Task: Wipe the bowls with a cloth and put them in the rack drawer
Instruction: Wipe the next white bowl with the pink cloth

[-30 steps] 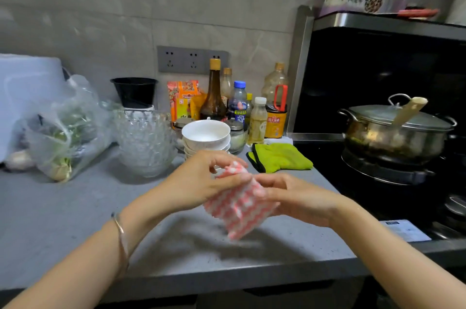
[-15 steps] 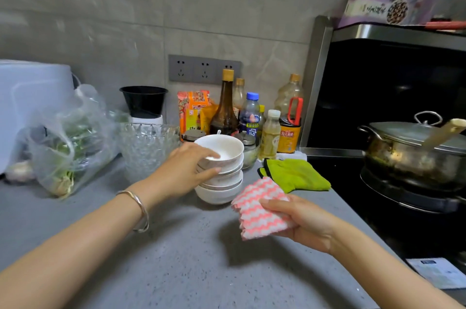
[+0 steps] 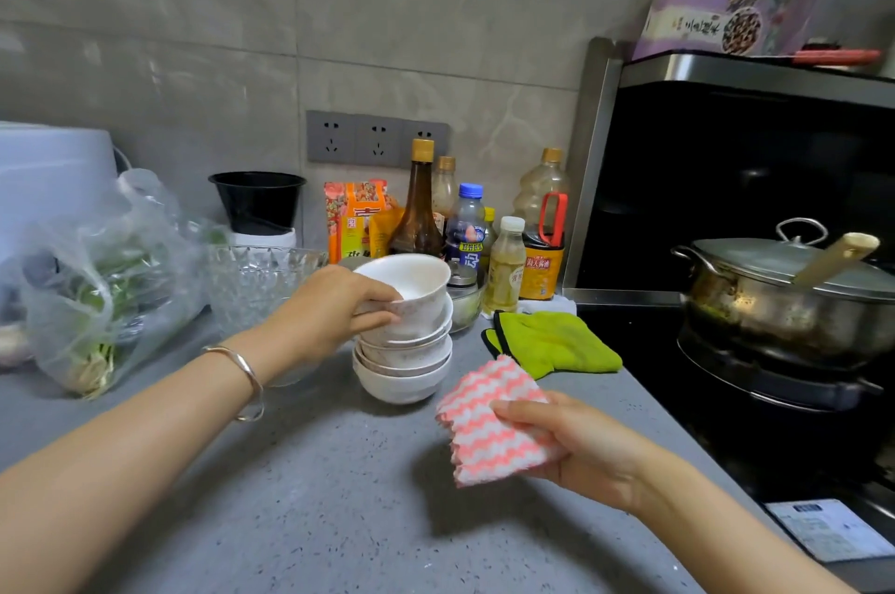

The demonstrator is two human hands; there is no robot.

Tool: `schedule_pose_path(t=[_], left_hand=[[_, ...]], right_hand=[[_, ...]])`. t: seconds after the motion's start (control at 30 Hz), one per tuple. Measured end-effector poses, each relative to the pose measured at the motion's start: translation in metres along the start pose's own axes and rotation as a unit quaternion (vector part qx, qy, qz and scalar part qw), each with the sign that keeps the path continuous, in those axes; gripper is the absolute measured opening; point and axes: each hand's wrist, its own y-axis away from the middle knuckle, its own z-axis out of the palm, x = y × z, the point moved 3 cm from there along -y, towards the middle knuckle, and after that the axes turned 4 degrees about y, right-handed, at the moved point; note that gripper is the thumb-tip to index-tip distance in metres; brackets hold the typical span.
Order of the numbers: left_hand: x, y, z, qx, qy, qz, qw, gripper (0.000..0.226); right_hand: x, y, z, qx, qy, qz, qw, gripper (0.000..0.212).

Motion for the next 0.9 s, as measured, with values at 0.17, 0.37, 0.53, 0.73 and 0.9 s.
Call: schedule_pose_path(t=[0.17, 0.37, 0.53, 0.73, 0.9], left_hand=[[0.024, 0.002, -0.033, 0.070, 0.219, -0.012, 0.973, 0.013], [0.081, 0.038, -0.015, -0.024, 0.435, -0.039, 0.899, 0.037], [0.113, 0.064, 0.023, 0.004, 0.540, -0.085, 0.837, 0.038], [0.141, 0.079, 0.041, 0.072, 0.599, -0.127, 0.788, 0.024], [0.155, 0.094, 0.044, 0.162, 0.604, -0.227, 0.747, 0.040]], right_hand=[[-0.007, 0.010, -0.015, 0.036, -0.012, -0.034, 0.999, 0.020], [-0.025, 0.027, -0.026, 0.109, -0.084, -0.161, 0.977, 0.042], [-0.021, 0.041, -0.002, 0.165, 0.088, -0.277, 0.942, 0.031], [0.004, 0.074, 0.010, 0.155, 0.113, -0.312, 0.930, 0.043], [0.000, 0.081, 0.002, 0.156, 0.240, -0.330, 0.900, 0.041]])
